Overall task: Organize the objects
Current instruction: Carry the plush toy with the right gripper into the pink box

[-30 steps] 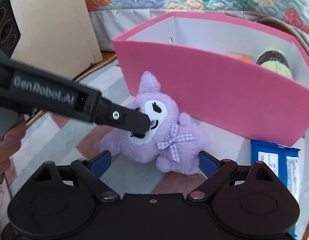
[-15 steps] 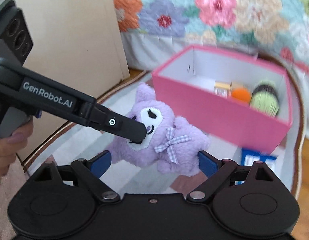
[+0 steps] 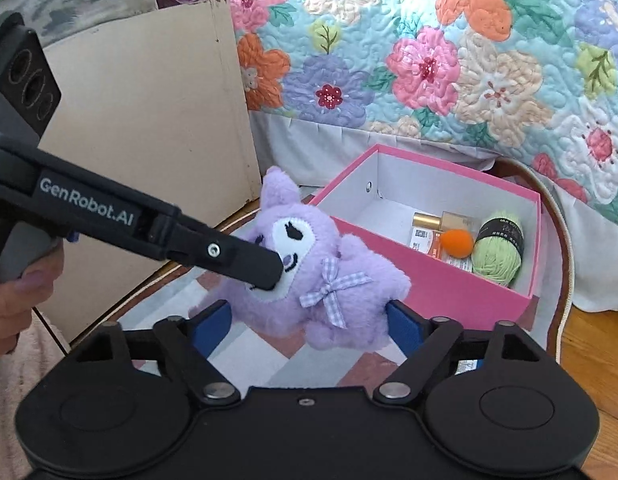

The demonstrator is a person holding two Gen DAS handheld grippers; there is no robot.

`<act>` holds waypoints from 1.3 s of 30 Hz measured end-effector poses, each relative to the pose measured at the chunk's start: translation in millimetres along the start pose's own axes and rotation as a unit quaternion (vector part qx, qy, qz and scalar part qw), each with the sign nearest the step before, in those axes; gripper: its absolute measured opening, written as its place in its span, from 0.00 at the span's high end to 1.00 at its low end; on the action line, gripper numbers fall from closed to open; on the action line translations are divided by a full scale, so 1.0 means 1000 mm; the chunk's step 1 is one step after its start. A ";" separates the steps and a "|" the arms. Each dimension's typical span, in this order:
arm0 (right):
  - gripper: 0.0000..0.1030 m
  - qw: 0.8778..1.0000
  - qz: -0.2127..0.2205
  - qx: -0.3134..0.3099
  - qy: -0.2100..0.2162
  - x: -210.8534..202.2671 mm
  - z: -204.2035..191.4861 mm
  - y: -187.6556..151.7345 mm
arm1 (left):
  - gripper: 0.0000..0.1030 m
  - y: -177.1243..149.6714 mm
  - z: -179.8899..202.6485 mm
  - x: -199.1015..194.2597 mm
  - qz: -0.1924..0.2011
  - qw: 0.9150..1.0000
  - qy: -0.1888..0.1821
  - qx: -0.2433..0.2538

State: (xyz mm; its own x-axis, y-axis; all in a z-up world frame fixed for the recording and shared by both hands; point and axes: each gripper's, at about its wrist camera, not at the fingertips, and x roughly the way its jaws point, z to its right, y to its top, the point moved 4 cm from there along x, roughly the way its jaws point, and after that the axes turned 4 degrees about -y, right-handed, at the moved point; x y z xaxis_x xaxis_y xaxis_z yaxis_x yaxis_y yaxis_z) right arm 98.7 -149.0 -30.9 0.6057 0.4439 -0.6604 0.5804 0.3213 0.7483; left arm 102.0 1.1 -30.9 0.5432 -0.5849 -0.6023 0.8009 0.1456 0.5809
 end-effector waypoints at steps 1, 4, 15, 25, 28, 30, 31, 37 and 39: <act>0.17 1.000 0.007 -0.001 0.000 -0.005 0.001 0.002 | 0.67 0.002 0.004 -0.004 0.005 1.000 0.000 0.005; 0.25 1.000 0.022 -0.014 -0.004 -0.015 0.002 0.007 | 0.67 0.009 0.016 -0.013 0.026 0.999 0.007 0.023; 0.42 0.999 0.046 -0.022 -0.007 -0.017 0.017 0.031 | 0.67 0.046 0.019 -0.013 0.051 0.998 0.016 0.012; 0.57 0.998 0.053 -0.036 -0.023 0.020 0.053 0.081 | 0.65 0.112 0.000 0.021 0.073 0.997 0.028 -0.026; 0.60 1.000 0.029 0.000 -0.002 0.050 0.073 0.091 | 0.65 0.132 -0.009 0.053 0.075 0.995 0.070 -0.007; 0.60 1.000 0.003 0.031 0.004 0.076 0.090 0.094 | 0.65 0.138 -0.019 0.083 0.059 0.994 0.094 -0.011; 0.60 0.999 -0.010 0.044 0.002 0.092 0.099 0.094 | 0.66 0.141 -0.024 0.095 0.052 0.994 0.099 -0.014; 0.60 0.985 -0.071 0.155 0.027 0.162 0.142 0.078 | 0.65 0.154 -0.049 0.171 -0.023 0.989 0.147 0.007; 0.60 0.976 -0.088 0.195 0.037 0.179 0.150 0.068 | 0.65 0.154 -0.053 0.188 -0.048 0.986 0.157 0.024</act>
State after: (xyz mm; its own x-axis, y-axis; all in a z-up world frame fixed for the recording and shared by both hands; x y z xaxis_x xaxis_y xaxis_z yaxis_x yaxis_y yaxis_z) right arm 328.3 -172.9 -107.4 0.4446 0.4746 -0.7597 0.8440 0.0621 0.5327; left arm 340.7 -44.4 -84.3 0.5230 -0.3163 -0.7915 0.8436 0.0594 0.5336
